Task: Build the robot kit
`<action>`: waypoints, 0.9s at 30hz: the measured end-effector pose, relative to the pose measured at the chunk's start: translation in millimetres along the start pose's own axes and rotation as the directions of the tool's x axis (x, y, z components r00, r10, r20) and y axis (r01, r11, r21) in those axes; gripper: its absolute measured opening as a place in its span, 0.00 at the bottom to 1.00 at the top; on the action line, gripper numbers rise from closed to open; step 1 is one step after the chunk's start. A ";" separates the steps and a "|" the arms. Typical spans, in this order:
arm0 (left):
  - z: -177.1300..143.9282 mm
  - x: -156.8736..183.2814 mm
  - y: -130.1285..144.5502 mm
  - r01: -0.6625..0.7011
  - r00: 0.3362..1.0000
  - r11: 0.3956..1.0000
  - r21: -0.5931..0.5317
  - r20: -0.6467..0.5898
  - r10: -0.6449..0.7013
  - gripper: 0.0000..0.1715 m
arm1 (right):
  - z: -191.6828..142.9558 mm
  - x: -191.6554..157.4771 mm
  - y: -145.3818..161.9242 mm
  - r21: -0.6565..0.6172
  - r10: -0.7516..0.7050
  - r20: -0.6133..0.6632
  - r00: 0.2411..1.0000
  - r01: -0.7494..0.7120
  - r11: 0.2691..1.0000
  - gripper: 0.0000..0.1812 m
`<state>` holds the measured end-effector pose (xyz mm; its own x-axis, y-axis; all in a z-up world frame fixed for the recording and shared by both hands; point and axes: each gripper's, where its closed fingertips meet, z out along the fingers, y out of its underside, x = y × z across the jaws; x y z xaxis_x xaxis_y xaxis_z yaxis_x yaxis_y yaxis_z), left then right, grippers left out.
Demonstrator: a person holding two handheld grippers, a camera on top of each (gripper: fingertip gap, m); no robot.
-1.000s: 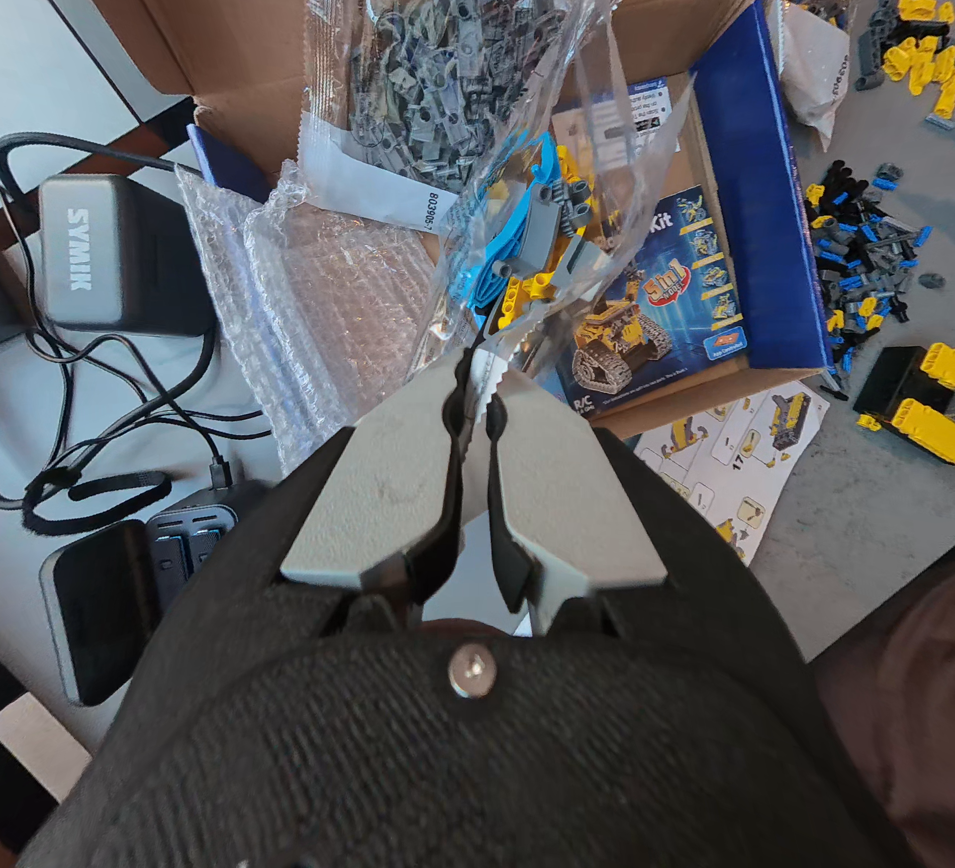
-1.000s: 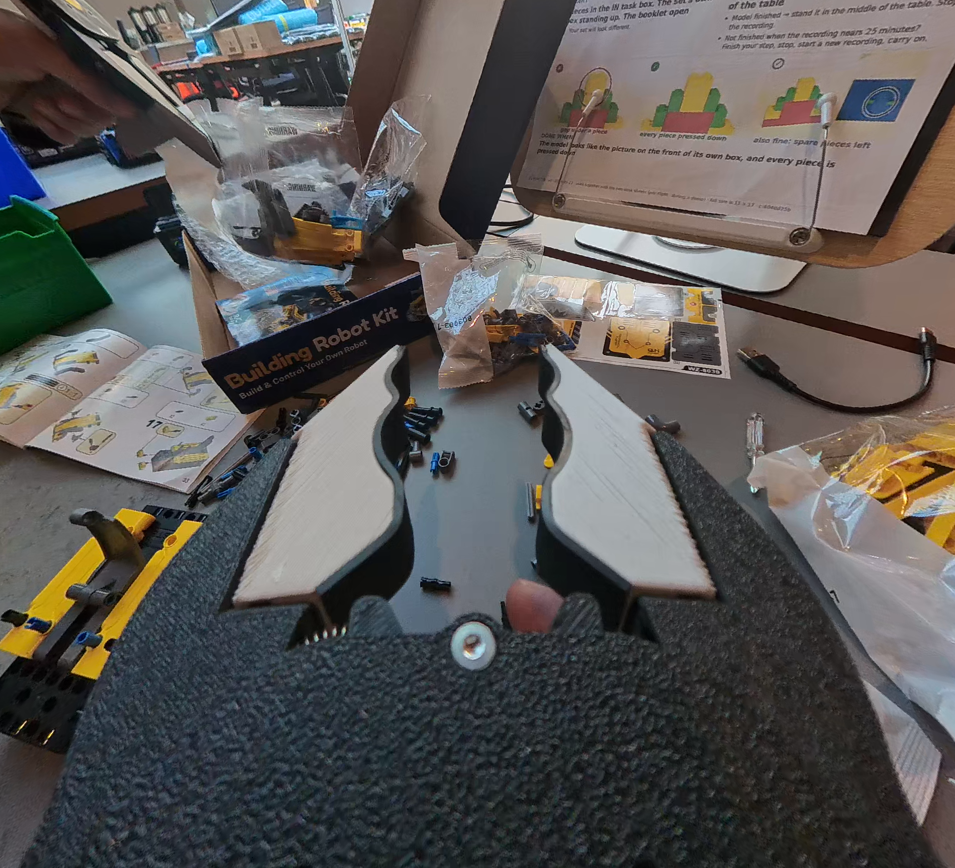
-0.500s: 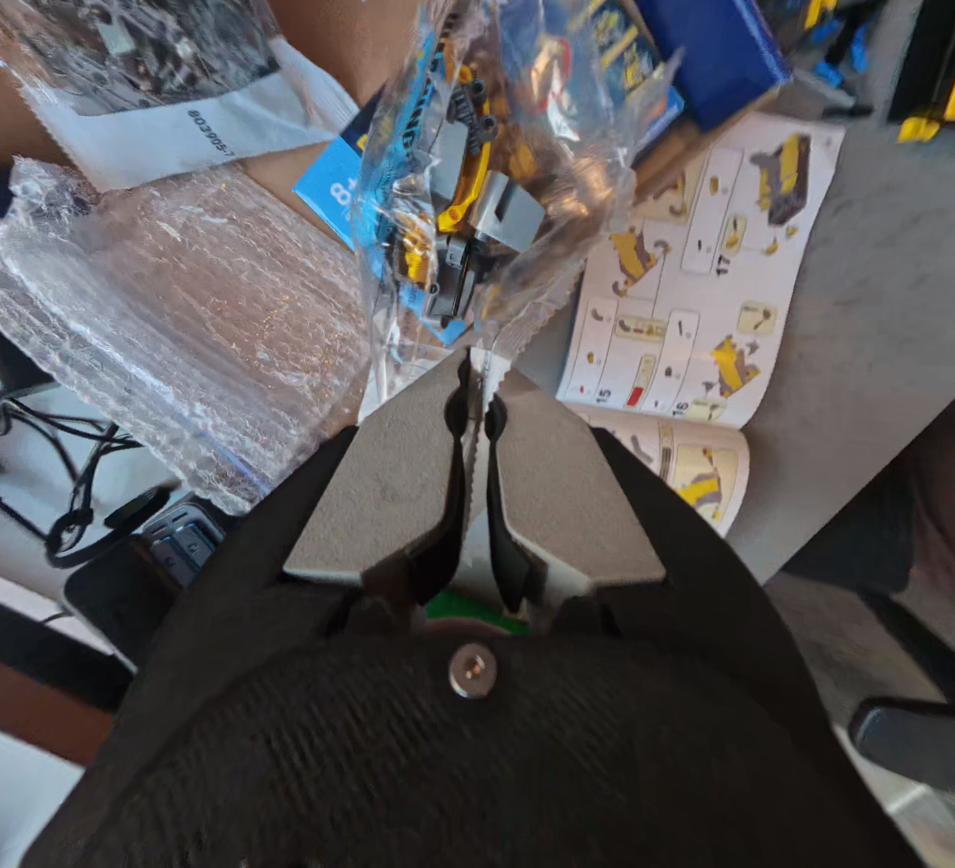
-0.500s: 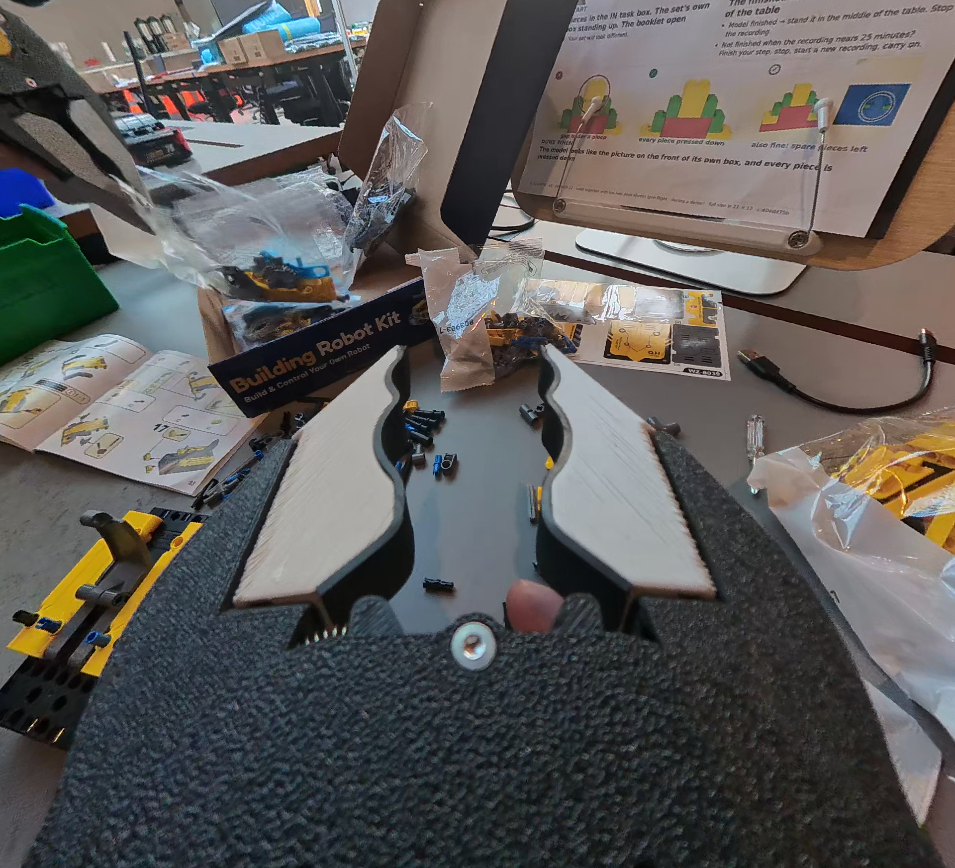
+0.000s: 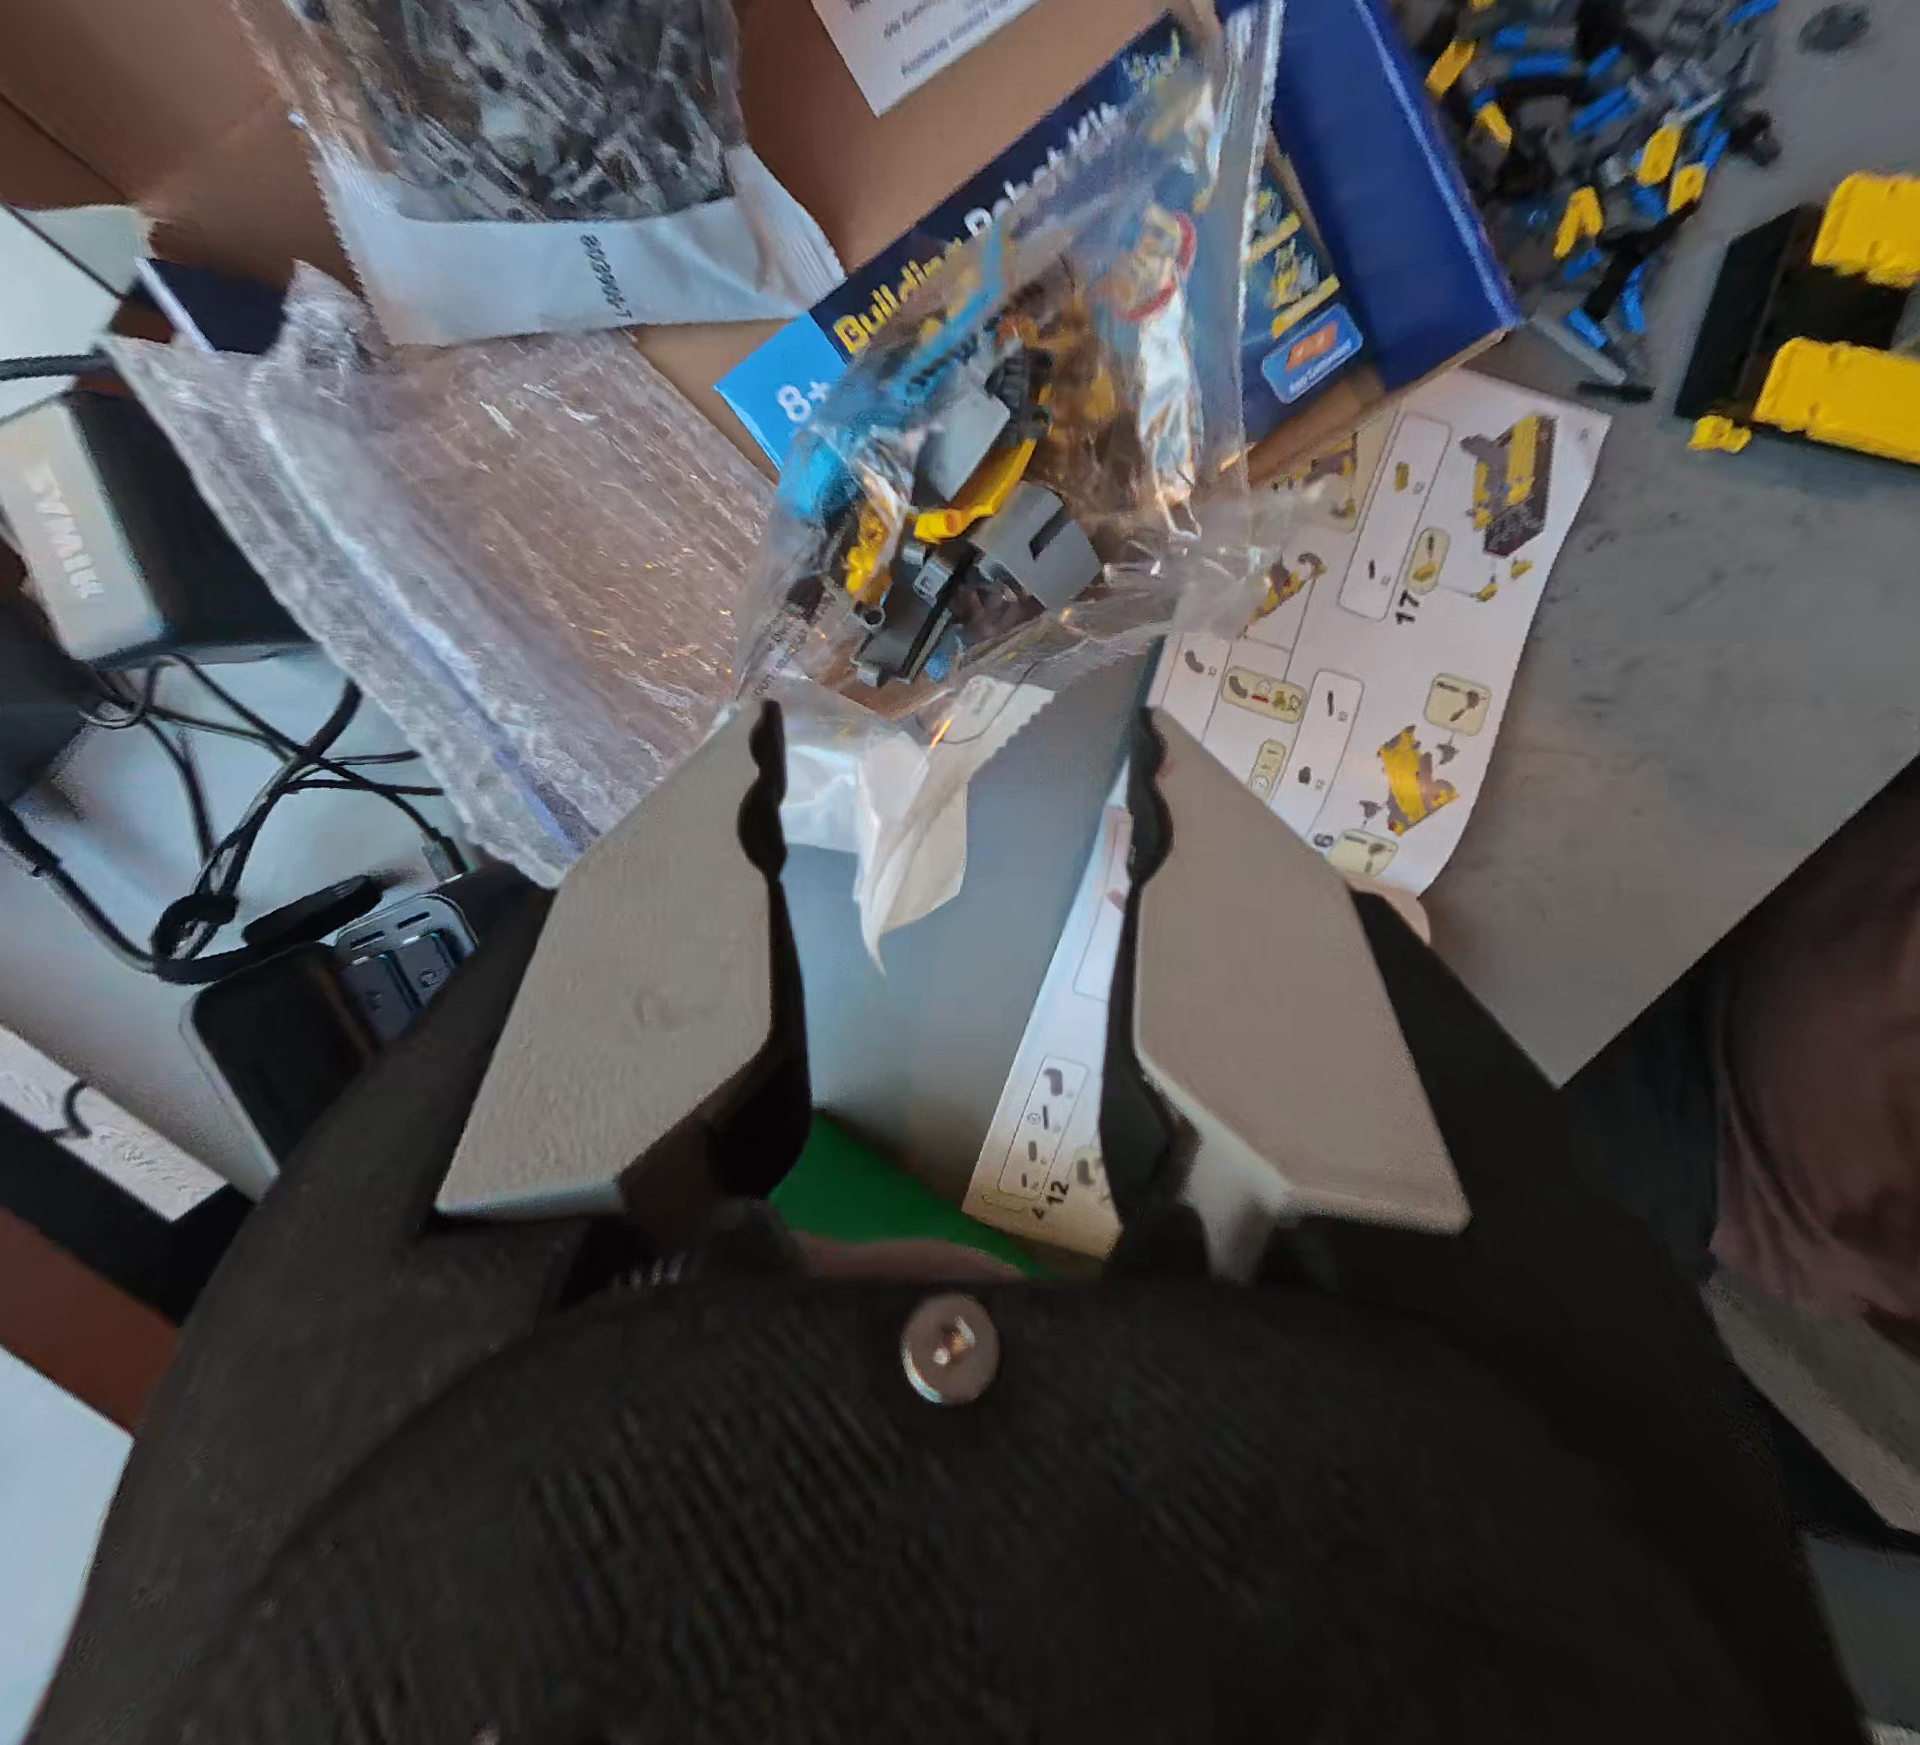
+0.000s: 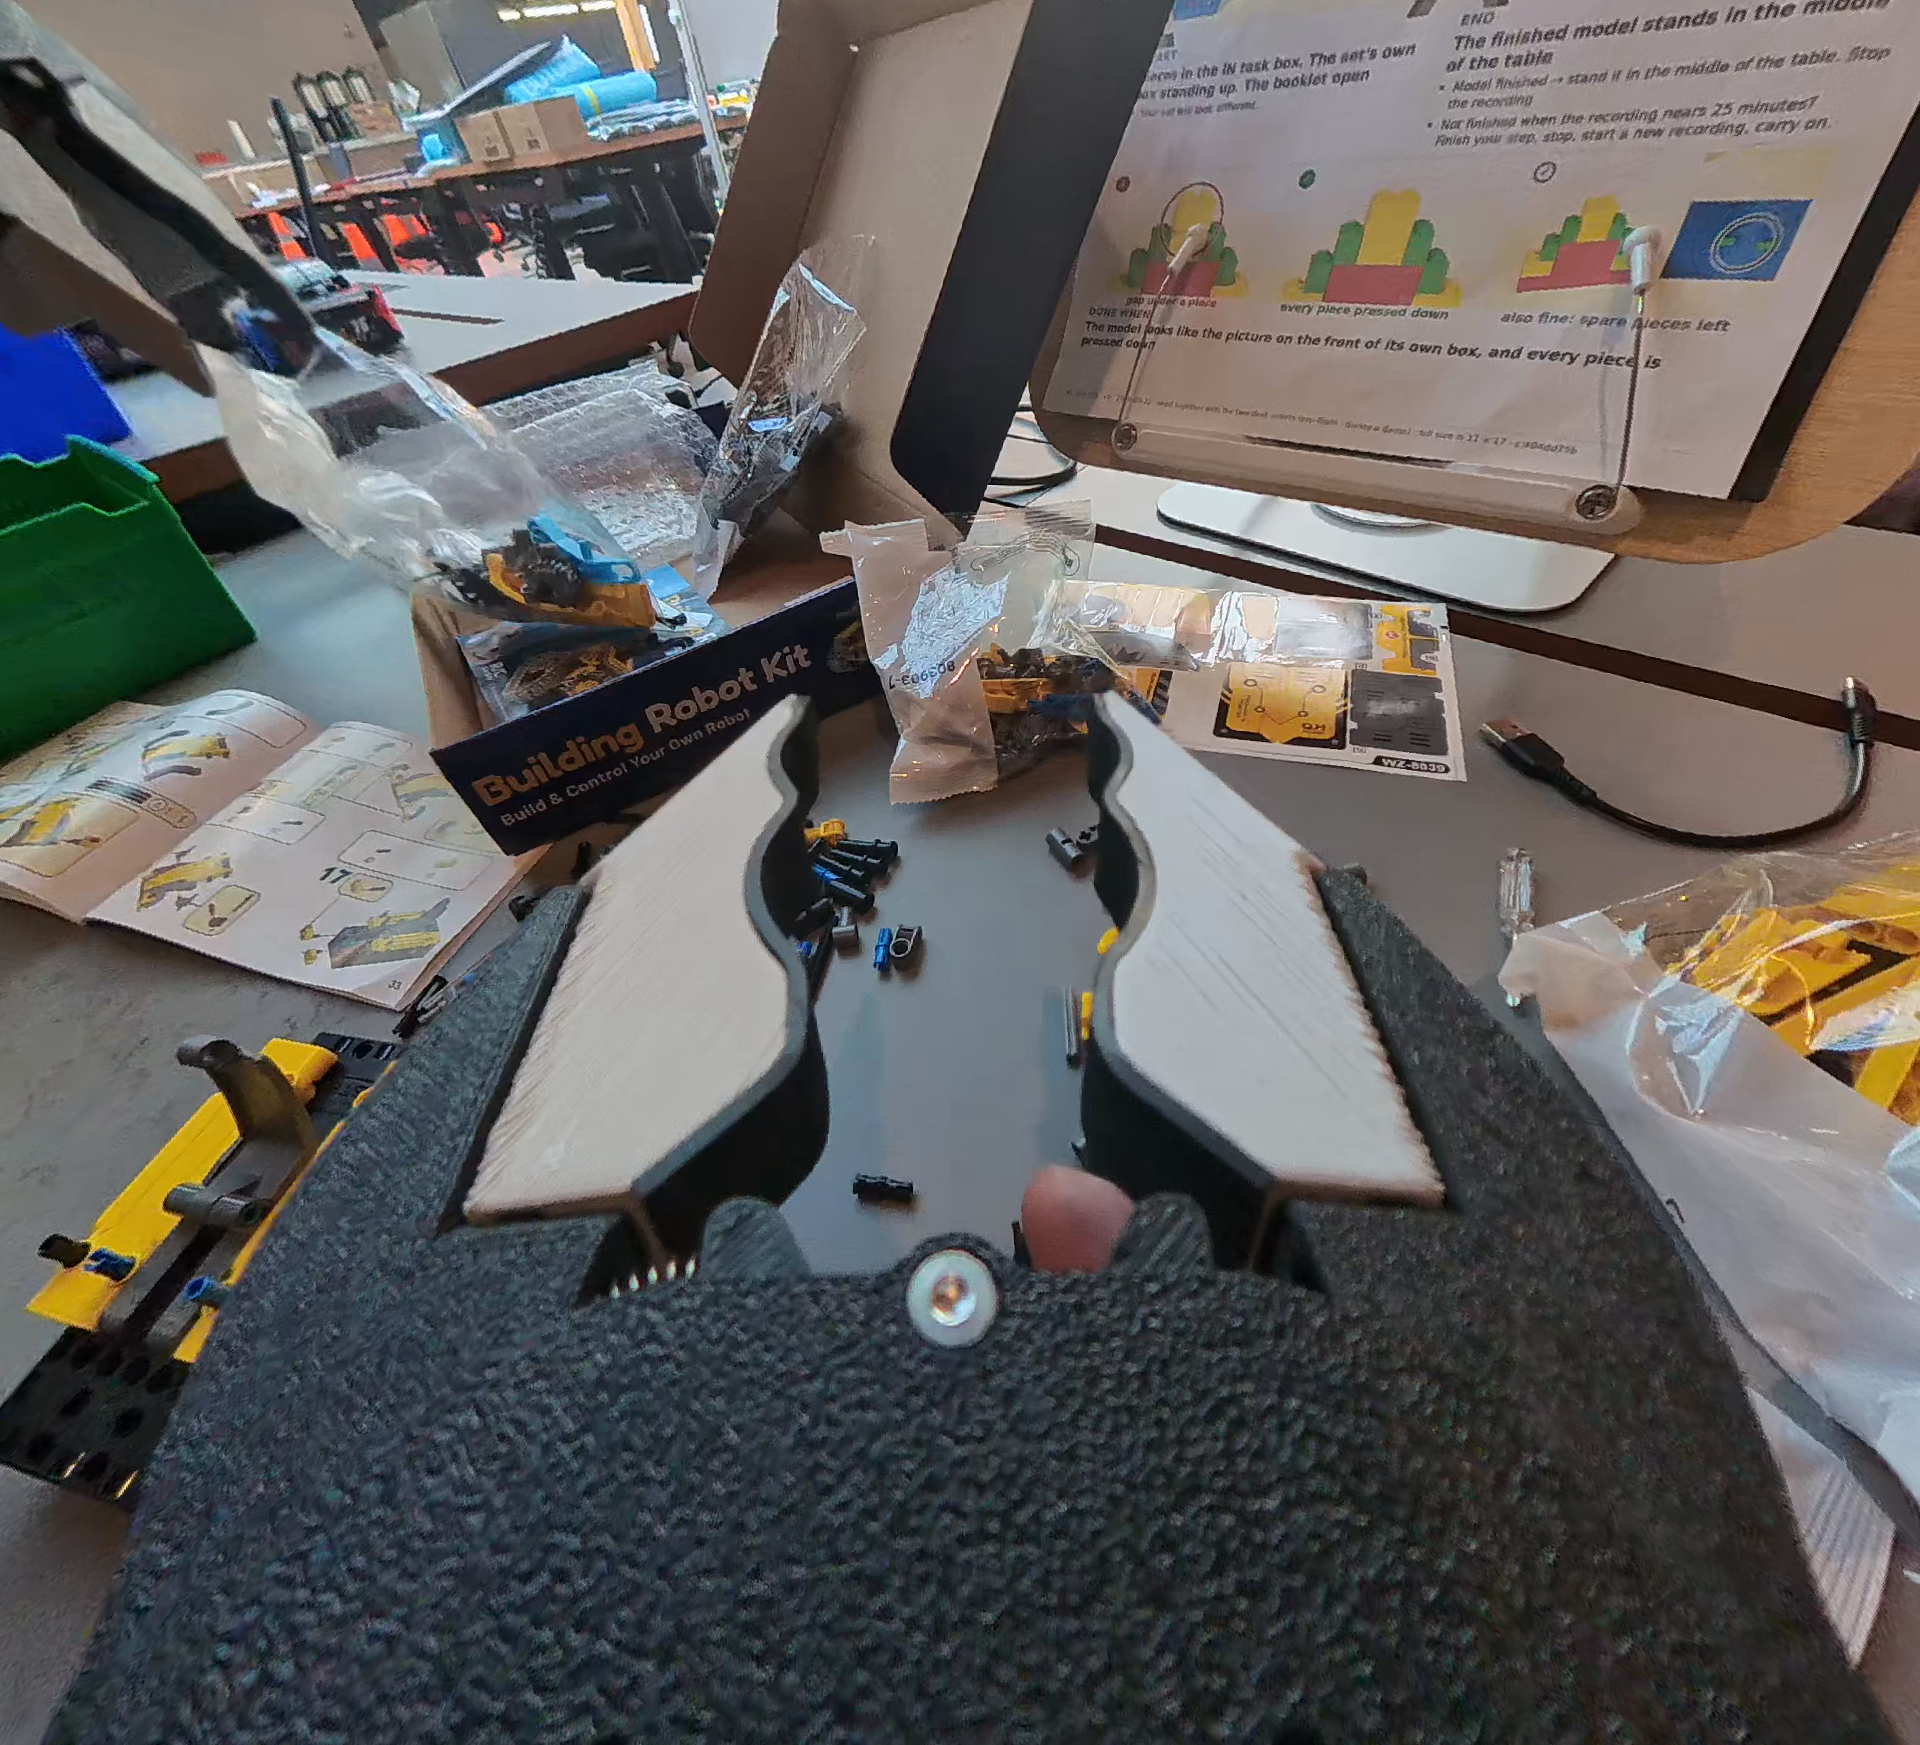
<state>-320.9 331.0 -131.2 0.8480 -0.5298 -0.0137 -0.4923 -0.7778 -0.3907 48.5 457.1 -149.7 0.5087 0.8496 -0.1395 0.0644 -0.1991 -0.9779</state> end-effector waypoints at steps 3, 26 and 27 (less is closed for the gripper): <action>-31.4 -14.7 -31.1 0.053 0.997 0.983 0.174 0.043 -0.061 0.51 | -6.2 6.8 -8.9 0.031 -0.002 -0.031 1.000 0.003 1.000 0.34; -22.7 166.7 -154.2 -0.012 0.996 0.662 0.749 -0.053 0.078 0.52 | -103.3 139.0 -36.5 0.198 0.112 -0.505 0.856 -0.012 0.980 0.41; -32.5 169.3 -164.2 -0.021 0.995 0.631 0.776 -0.044 0.088 0.47 | -101.5 139.1 -34.6 0.199 0.124 -0.493 0.861 -0.027 0.980 0.41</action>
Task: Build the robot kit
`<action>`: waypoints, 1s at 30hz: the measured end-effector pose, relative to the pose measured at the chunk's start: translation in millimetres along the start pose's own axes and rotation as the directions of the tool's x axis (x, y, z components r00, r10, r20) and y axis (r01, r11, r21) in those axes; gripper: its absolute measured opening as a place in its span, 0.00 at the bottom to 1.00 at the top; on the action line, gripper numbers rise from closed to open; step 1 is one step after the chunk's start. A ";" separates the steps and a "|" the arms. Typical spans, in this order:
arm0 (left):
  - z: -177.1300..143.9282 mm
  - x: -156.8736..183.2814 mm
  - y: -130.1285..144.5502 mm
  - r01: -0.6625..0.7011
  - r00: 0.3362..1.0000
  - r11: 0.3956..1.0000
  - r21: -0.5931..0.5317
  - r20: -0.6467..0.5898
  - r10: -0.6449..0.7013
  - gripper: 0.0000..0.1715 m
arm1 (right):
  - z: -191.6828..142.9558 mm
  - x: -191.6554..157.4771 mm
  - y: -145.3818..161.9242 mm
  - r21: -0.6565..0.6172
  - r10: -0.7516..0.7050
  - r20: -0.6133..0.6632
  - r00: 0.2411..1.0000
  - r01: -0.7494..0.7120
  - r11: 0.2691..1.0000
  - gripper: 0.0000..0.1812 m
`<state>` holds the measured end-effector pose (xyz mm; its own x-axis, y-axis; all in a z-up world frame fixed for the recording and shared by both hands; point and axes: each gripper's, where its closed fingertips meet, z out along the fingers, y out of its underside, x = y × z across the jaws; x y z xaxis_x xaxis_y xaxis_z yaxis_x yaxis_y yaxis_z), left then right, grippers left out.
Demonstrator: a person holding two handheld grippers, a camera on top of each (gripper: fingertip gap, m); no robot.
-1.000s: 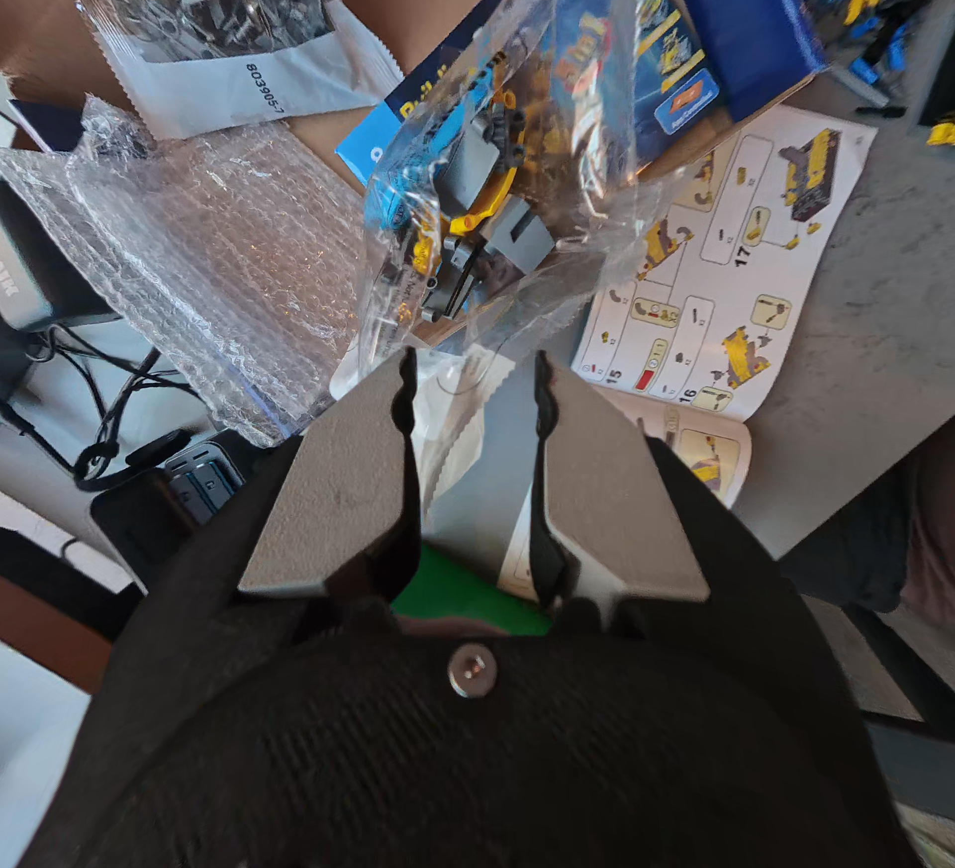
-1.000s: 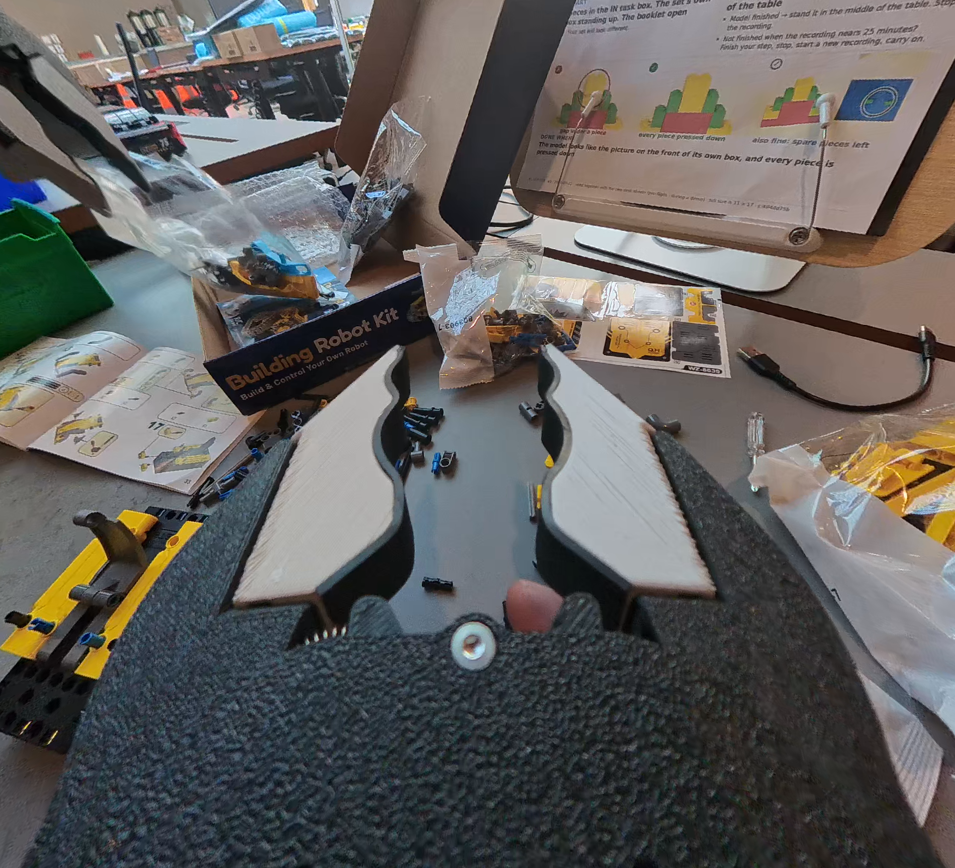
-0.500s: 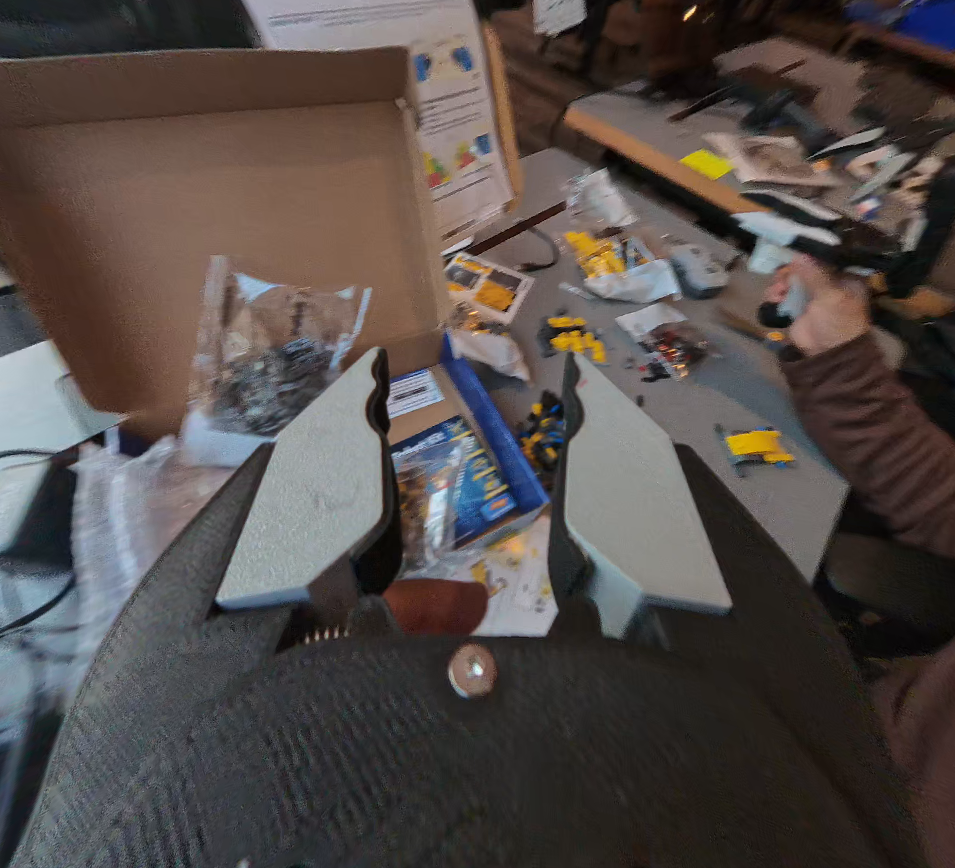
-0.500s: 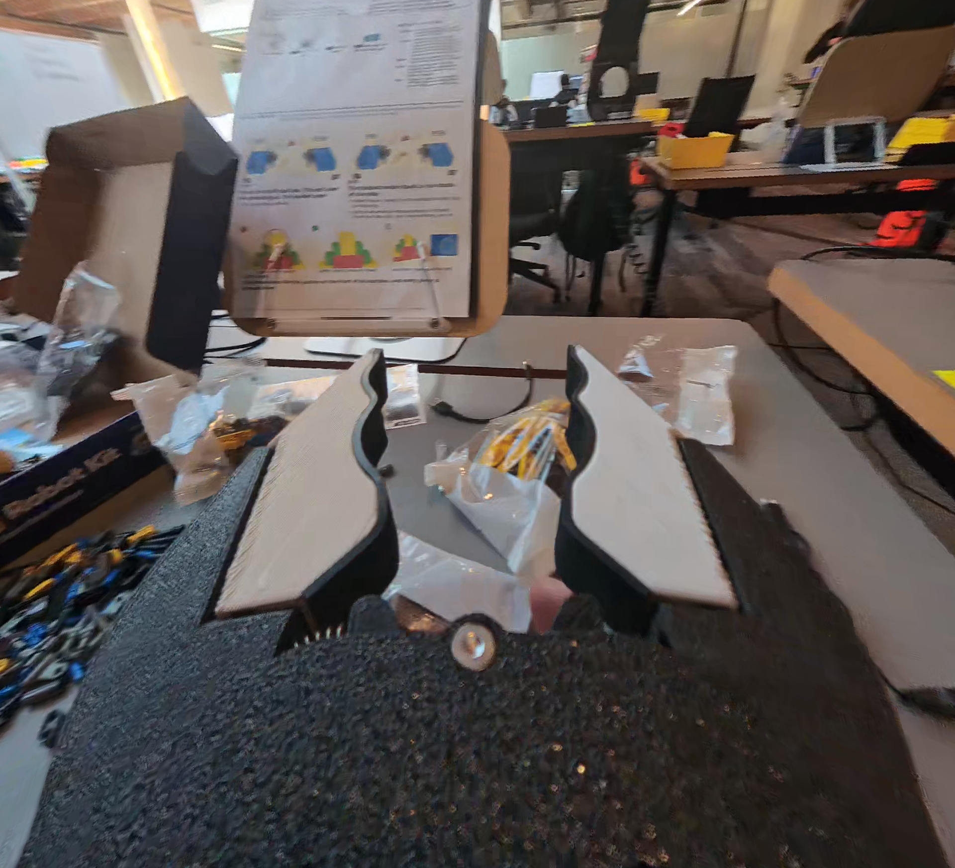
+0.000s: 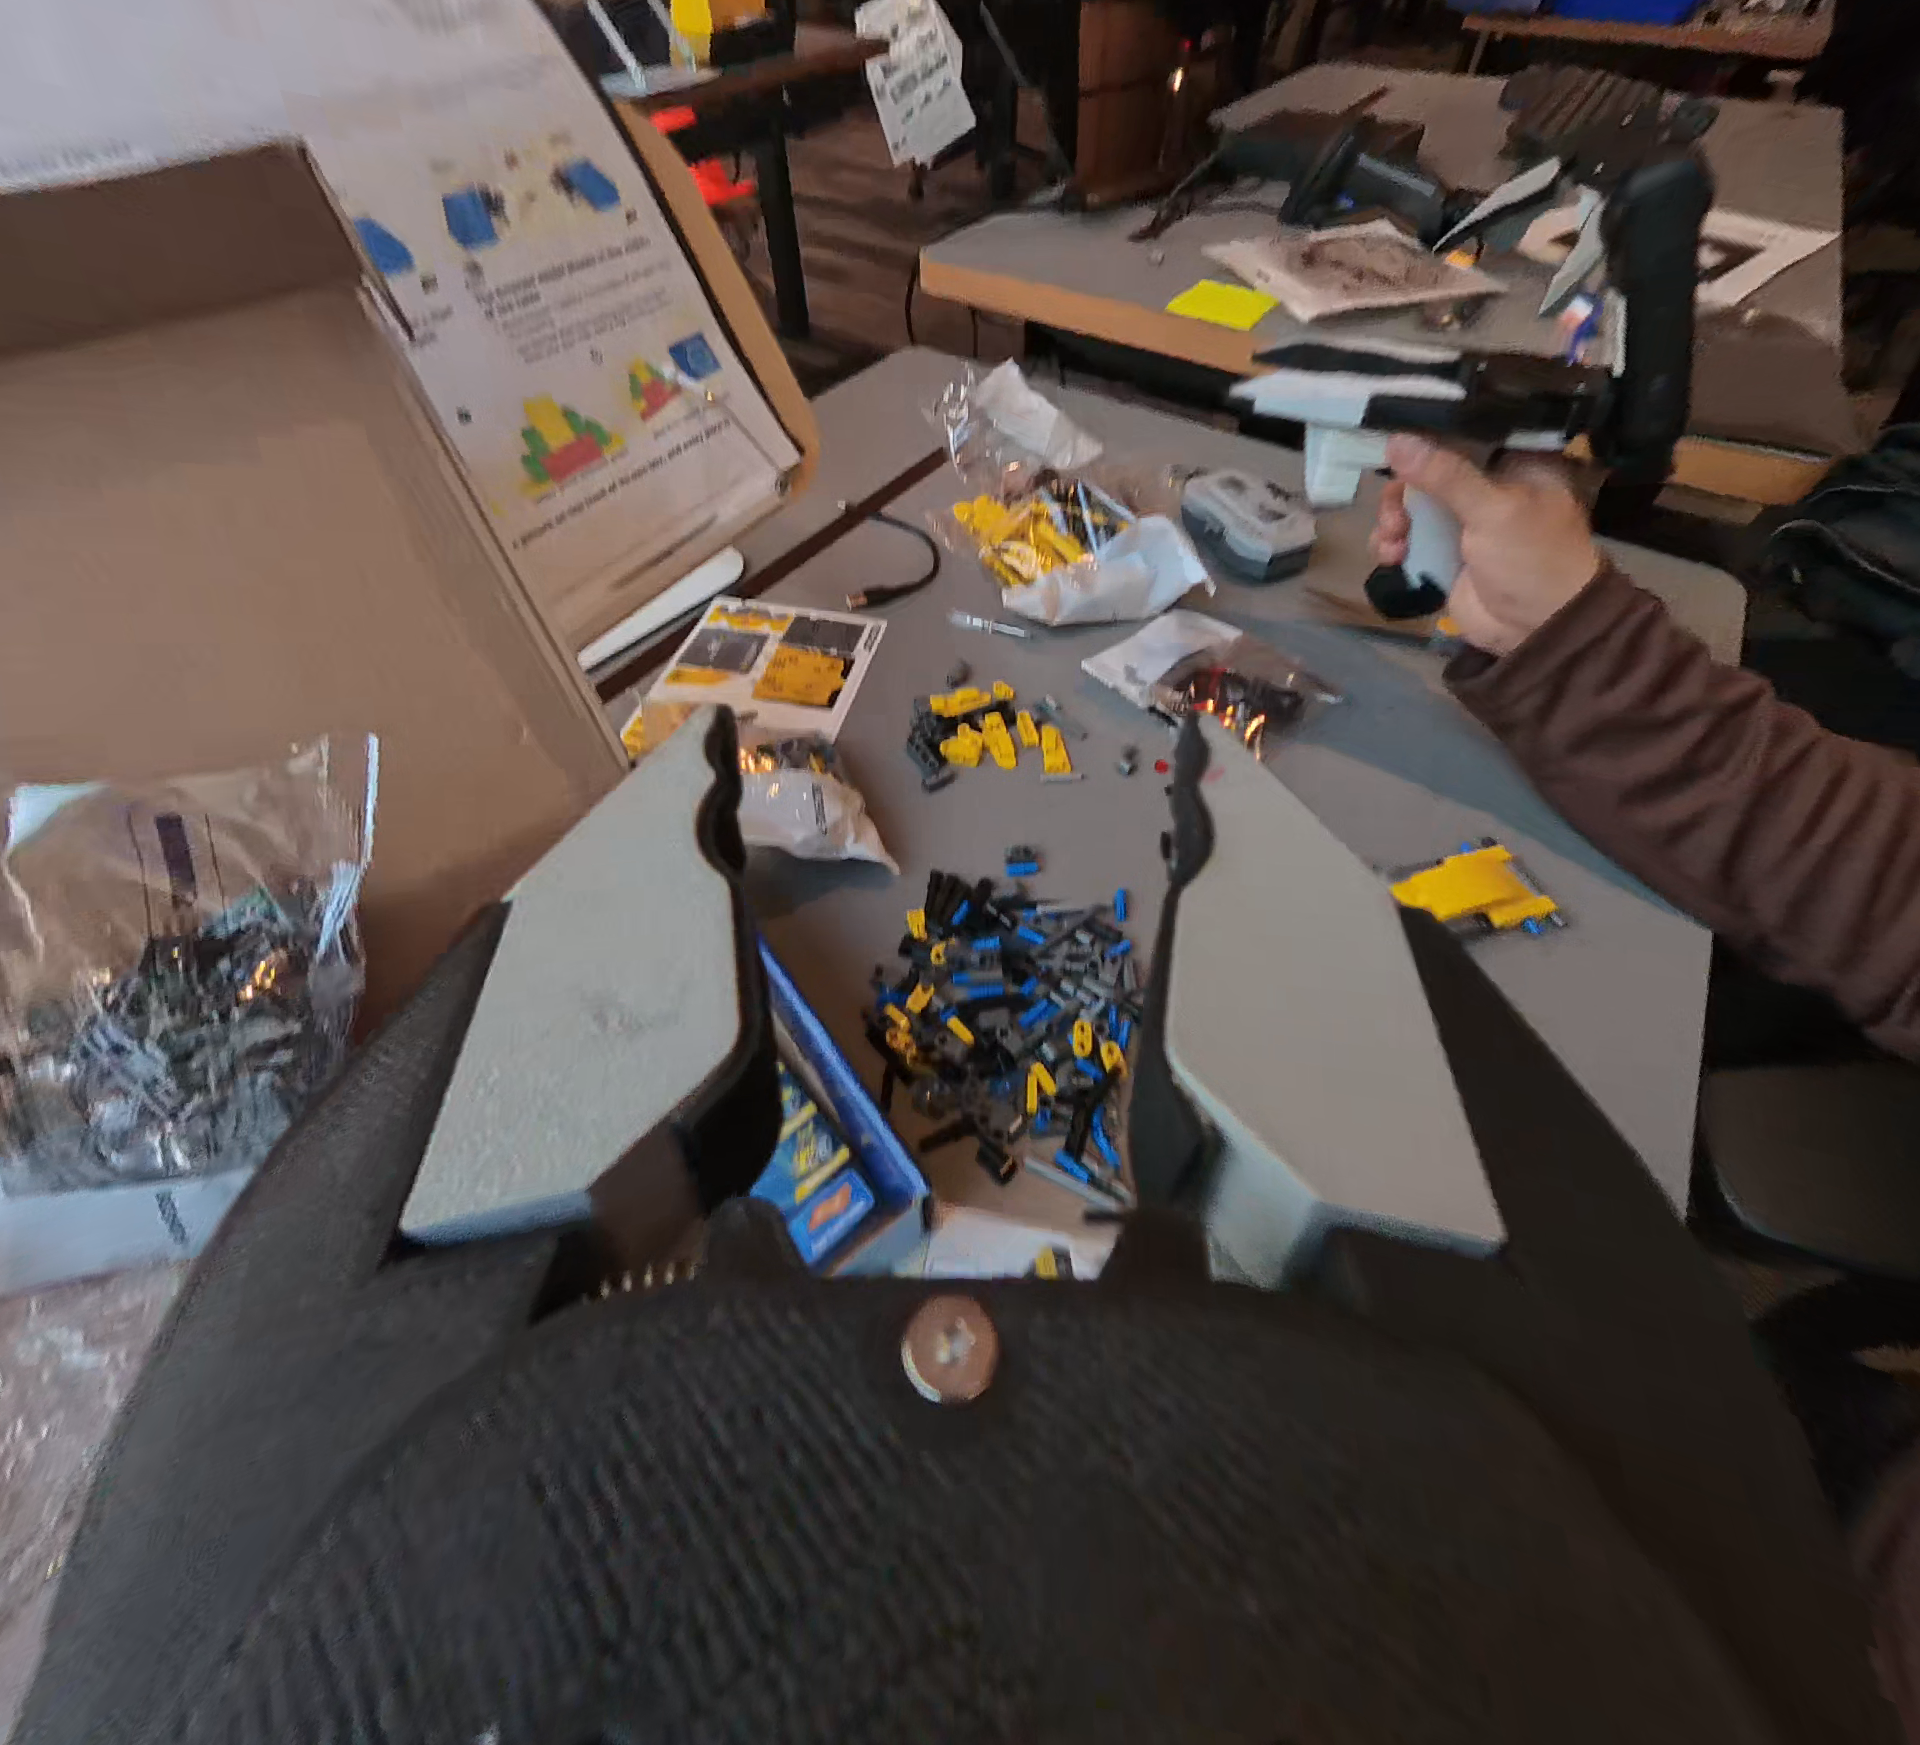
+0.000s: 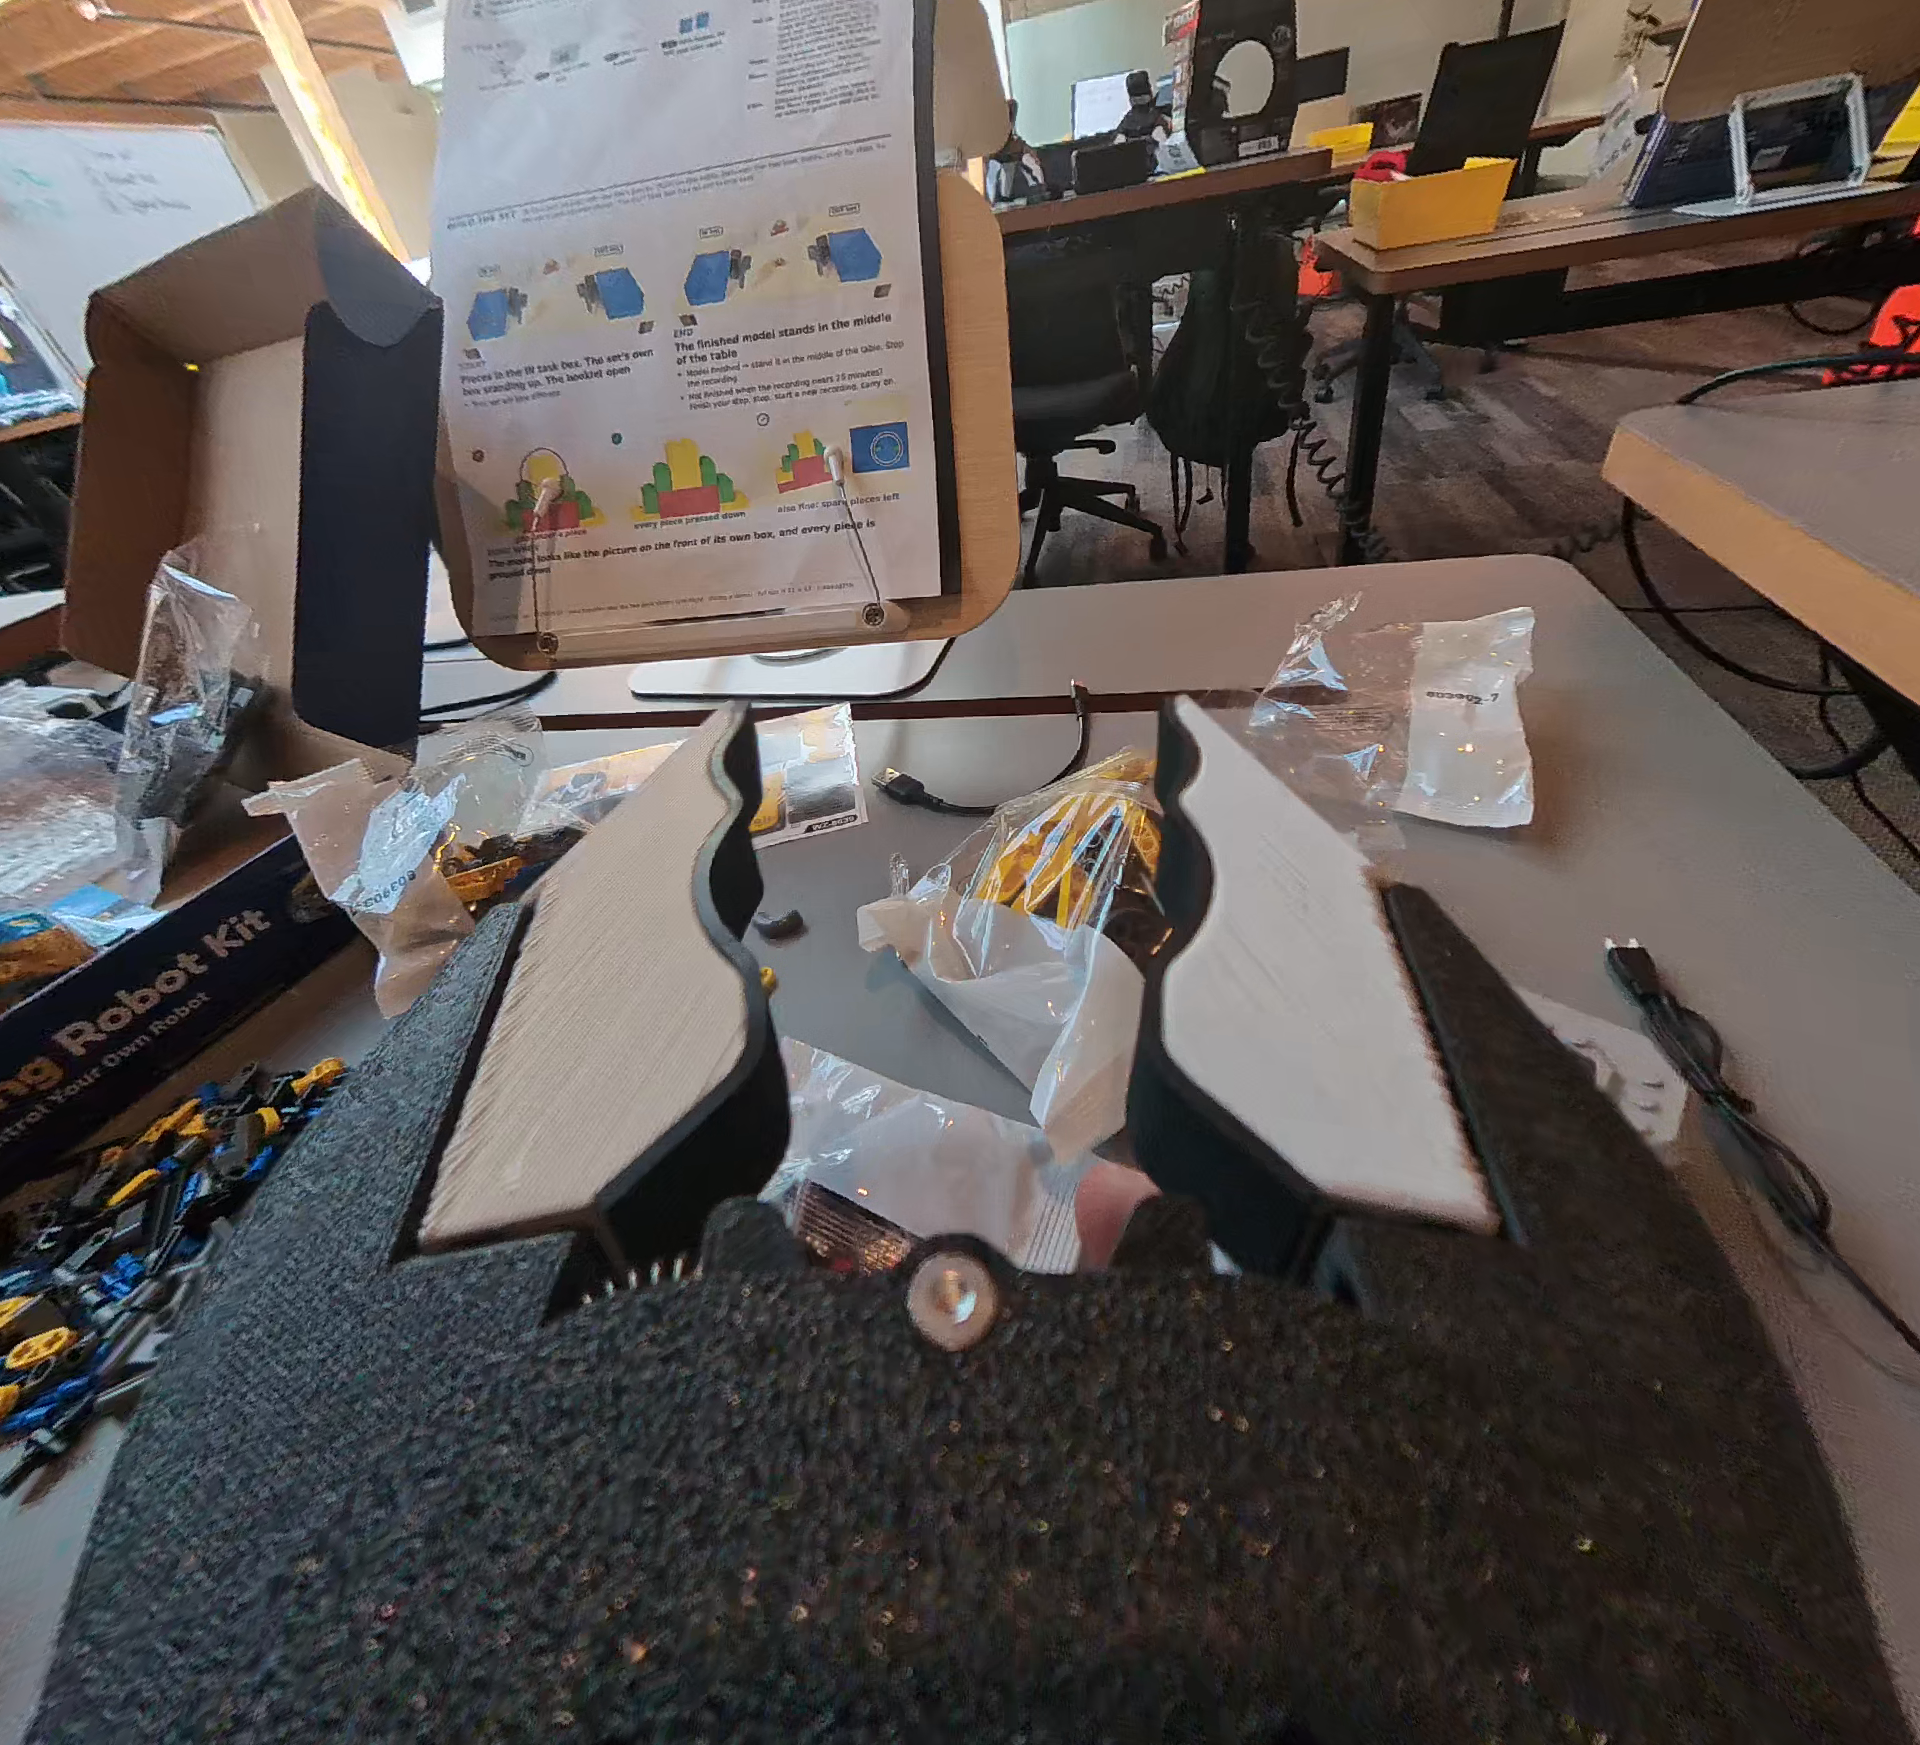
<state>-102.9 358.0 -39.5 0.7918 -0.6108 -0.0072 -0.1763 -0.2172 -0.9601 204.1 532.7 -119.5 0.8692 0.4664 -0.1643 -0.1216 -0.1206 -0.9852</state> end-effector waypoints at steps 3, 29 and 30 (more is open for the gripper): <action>7.7 13.4 -27.1 -0.012 0.998 0.997 0.078 -0.059 0.016 0.47 | 3.6 0.5 6.6 -0.021 0.051 0.032 0.998 -0.050 0.999 0.42; 0.9 -37.1 -35.8 -0.092 0.993 0.987 0.135 0.080 0.082 0.36 | 30.4 21.6 68.8 -0.199 -0.147 -0.077 0.986 0.130 0.971 0.39; -1.3 -37.5 -35.5 -0.092 0.993 0.987 0.135 0.080 0.082 0.36 | 31.2 22.8 71.1 -0.210 -0.160 -0.084 0.984 0.139 0.968 0.39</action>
